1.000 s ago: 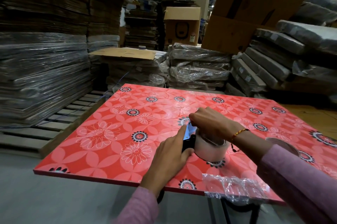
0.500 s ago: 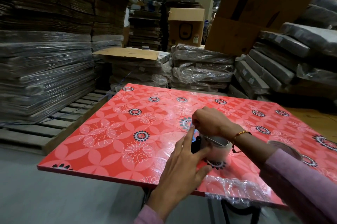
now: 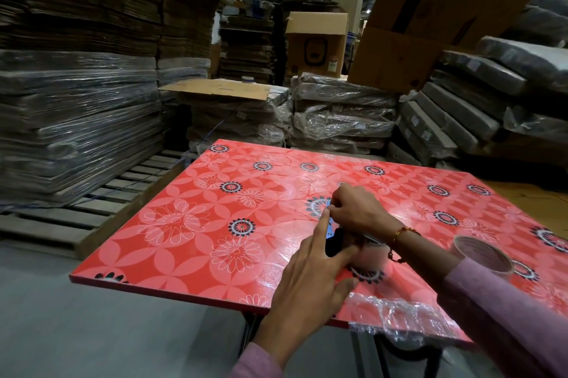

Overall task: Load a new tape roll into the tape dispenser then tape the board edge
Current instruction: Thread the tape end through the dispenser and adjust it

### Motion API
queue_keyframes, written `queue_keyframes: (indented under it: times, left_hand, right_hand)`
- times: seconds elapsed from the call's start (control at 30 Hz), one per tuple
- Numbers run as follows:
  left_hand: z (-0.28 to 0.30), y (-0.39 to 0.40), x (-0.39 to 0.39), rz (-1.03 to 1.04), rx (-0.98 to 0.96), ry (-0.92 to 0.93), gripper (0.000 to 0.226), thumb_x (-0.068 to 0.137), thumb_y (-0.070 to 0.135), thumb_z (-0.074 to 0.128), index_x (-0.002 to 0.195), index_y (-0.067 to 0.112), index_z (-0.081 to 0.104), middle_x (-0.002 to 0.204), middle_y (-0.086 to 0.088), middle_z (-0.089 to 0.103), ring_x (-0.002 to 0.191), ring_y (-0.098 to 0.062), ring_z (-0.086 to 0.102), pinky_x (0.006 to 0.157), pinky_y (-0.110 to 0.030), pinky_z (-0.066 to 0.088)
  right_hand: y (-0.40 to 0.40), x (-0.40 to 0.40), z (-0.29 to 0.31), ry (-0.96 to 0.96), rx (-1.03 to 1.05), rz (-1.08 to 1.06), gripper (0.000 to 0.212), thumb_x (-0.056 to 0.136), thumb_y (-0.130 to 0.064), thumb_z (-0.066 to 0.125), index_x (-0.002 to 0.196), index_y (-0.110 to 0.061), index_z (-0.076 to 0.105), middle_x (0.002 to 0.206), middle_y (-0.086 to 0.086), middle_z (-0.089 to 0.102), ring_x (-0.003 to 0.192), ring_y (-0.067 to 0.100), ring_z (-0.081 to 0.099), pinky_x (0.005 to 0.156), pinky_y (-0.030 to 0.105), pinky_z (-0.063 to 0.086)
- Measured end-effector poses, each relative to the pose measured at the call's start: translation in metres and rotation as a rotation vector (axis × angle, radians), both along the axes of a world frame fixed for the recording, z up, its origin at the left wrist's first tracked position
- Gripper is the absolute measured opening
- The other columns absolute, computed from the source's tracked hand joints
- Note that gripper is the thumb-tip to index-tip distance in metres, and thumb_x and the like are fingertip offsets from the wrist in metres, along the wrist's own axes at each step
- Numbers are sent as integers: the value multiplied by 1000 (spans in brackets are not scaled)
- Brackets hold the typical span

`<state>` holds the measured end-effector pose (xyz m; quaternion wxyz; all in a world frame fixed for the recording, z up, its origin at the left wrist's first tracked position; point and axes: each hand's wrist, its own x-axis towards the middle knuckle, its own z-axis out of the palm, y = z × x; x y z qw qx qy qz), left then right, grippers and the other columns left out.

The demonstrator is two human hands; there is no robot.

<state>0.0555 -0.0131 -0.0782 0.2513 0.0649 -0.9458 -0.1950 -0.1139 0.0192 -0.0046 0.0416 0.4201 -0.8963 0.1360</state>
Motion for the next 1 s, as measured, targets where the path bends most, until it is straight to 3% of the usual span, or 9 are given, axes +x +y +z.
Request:
queue_keyframes:
  times: [0.17,0.27,0.37,0.43,0.57,0.8,1.0]
  left_hand:
    - [-1,2,1,21,11,27,47,93,36,58,134,48,38,165,8,-15,140,-25,37,94,-44,52]
    - [-2,4,1,65,67,114,49,94,35,57,135,42,31,164,4,13,130,-24,49,92,-42,53]
    - [-2,0,0,149,331,248,39,94,36,59,126,35,36,135,7,56,115,-18,60,91,-36,51]
    - [-4,-8,-2,206,446,285,34,92,34,63,121,29,46,119,3,67,110,-19,63,89,-37,51]
    - [-5,-16,-4,182,456,249,21,92,32,60,112,29,58,95,3,74,93,-24,68,77,-41,53]
    - [-1,-32,-7,99,548,122,31,93,33,56,125,30,57,107,1,72,101,-20,67,89,-41,53]
    - [5,-36,-14,92,439,64,37,91,33,65,126,25,57,104,-5,72,96,-26,65,83,-39,52]
  right_hand:
    - [12,9,6,116,107,146,9,83,-11,58,86,-16,65,99,6,63,91,31,61,72,43,52]
    - [22,7,9,152,120,287,16,86,-9,59,95,-20,66,100,1,55,93,28,58,76,46,50]
    - [29,7,7,180,76,404,10,92,-12,60,94,-20,66,96,-3,53,90,25,59,75,44,49]
    - [34,8,4,208,34,468,7,95,-16,60,94,-20,66,95,-3,55,89,24,58,73,43,49]
    - [42,10,-2,241,-37,553,8,96,-16,57,91,-21,61,95,-3,55,85,23,56,71,43,49]
    - [48,12,-6,292,-131,599,9,98,-14,58,91,-19,60,96,-5,56,85,20,55,68,42,50]
    - [48,10,-7,308,-163,632,8,96,-12,62,91,-18,62,95,-6,57,82,18,56,66,42,51]
